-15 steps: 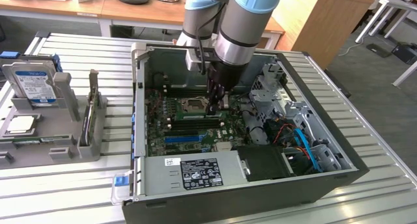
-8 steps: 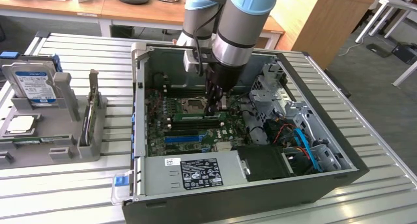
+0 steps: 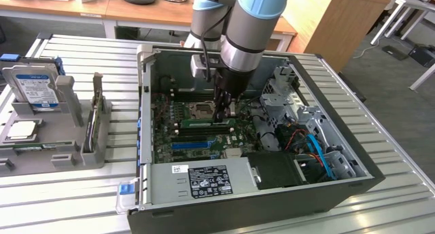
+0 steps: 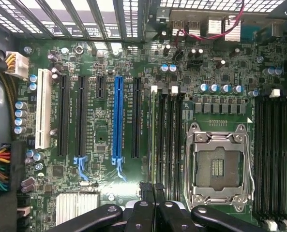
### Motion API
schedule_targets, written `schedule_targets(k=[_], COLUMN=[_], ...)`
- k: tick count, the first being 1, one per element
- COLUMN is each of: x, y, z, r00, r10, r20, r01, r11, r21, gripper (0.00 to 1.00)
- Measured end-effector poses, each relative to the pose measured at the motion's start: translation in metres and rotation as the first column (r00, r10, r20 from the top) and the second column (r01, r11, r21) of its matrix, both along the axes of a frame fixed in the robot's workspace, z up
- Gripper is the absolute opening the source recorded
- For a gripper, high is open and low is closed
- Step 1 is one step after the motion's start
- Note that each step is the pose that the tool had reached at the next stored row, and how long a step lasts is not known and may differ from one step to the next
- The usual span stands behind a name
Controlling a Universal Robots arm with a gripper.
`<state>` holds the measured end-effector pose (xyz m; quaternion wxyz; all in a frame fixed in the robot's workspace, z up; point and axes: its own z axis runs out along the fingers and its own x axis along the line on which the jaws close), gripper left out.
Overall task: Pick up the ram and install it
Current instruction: 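Insert the ram into the slot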
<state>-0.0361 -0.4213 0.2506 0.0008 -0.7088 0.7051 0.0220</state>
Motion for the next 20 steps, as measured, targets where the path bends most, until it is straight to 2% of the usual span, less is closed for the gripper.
schedule_targets(k=[20], x=[-0.0004], y=[0.0009], z=[-0.0050], r00=[1.0000], r10=[-0.006], r20=[0.0001], r01=[0.006], r11=[1.0000], r21=[0.0002], gripper=[0.12])
